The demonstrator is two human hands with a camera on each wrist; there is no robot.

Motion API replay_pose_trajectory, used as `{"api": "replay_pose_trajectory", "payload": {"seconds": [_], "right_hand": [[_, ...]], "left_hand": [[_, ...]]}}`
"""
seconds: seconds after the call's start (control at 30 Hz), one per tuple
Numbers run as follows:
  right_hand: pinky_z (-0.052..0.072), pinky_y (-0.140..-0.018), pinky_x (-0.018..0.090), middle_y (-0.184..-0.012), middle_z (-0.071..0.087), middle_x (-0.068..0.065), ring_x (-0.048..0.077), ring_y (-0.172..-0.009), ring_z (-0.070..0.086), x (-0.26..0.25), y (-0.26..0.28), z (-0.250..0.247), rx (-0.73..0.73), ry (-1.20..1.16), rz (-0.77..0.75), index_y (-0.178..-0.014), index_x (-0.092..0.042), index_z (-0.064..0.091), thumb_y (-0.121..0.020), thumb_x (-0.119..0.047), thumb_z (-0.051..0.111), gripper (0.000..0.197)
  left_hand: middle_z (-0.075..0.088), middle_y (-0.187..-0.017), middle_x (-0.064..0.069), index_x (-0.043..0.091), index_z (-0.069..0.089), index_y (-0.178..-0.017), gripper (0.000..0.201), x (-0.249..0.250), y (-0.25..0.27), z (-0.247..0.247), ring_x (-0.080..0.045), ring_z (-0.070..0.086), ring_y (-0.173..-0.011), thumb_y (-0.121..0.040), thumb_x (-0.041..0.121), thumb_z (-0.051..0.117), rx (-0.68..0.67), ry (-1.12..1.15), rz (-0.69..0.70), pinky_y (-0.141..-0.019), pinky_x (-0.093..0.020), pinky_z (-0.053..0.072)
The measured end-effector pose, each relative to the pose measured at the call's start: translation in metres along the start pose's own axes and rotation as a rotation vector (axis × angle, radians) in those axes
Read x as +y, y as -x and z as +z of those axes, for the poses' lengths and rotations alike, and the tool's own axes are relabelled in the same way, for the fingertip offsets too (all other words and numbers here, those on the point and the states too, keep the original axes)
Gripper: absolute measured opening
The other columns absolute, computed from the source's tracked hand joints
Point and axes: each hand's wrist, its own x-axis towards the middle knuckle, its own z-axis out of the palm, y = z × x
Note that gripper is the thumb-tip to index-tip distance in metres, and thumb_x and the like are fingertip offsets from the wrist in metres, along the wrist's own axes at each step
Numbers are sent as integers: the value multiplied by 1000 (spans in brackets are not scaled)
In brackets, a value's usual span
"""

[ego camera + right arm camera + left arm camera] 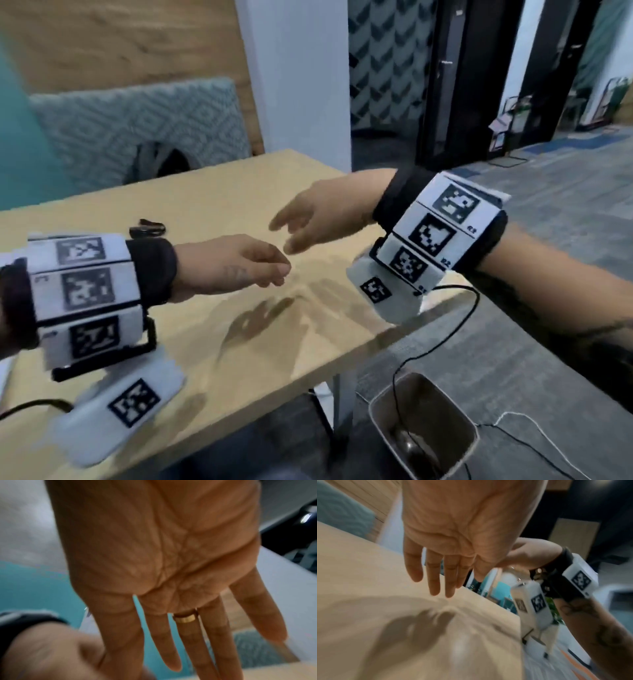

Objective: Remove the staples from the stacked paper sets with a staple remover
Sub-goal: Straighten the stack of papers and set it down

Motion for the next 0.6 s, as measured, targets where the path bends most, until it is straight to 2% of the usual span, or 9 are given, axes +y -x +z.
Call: {"api": "replay_pose_trajectory", "payload": {"seconds": [0.07, 0.13, 0.2, 0.27, 0.33, 0.43, 0.5, 0.6], "right_hand": [[31, -99, 30, -137, 50, -5, 14, -124, 44, -26, -30, 0, -133, 27, -68, -140, -29, 38, -95, -39, 47, 47], [35, -97, 29, -133, 54, 0, 16, -118, 50, -50, -57, 3, -229, 29, -114, -140, -28, 39, -96, -36, 47, 45], [35, -89, 25, -135, 52, -1, 14, -110, 53, -75, -79, 5, -320, 35, -158, -140, -26, 39, -97, -36, 46, 45], [35, -80, 23, -137, 50, -2, 13, -107, 54, -99, -96, 6, -384, 53, -210, -142, -25, 37, -97, -38, 43, 47], [36, -76, 21, -139, 48, 0, 15, -115, 55, -123, -110, 5, -427, 68, -263, -144, -23, 34, -98, -39, 41, 49], [39, -75, 21, -139, 48, 2, 17, -119, 55, -153, -126, 6, -489, 51, -318, -145, -21, 32, -99, -37, 40, 49], [42, -73, 23, -138, 50, 4, 19, -118, 56, -170, -135, 8, -496, 46, -340, -145, -20, 31, -99, -36, 41, 50], [45, -75, 28, -130, 55, 8, 23, -116, 57, -194, -150, 11, -489, 78, -348, -144, -15, 32, -99, -35, 40, 50]], "left_hand": [[67, -92, 5, 19, 62, -98, 17, -16, 12, -21, -9, 61, -83, -96, 23, 46, 47, 50, -161, -65, -20, 40], [66, -82, 3, 17, 61, -88, 19, -33, 28, -44, -10, 61, -73, -96, 15, 43, 107, 104, -300, -59, -22, 37], [63, -78, 2, 16, 57, -85, 18, -53, 47, -69, -10, 60, -69, -95, 13, 43, 199, 161, -395, -57, -21, 36], [61, -79, 1, 15, 55, -86, 13, -76, 69, -97, -10, 60, -69, -95, 15, 45, 303, 218, -478, -55, -19, 36], [62, -78, 1, 16, 54, -85, 12, -104, 93, -122, -10, 60, -69, -95, 17, 47, 398, 270, -583, -55, -19, 36], [63, -75, 2, 18, 54, -81, 15, -159, 129, -143, -6, 63, -52, -94, 21, 49, 517, 286, -766, -53, -19, 35], [62, -75, 1, 17, 53, -83, 15, -194, 151, -144, -7, 61, -49, -96, 25, 48, 533, 250, -887, -49, -18, 34], [55, -76, -4, 11, 53, -97, 17, -233, 181, -139, -14, 51, -59, -96, 27, 49, 497, 148, -1067, -49, -19, 33]]}}
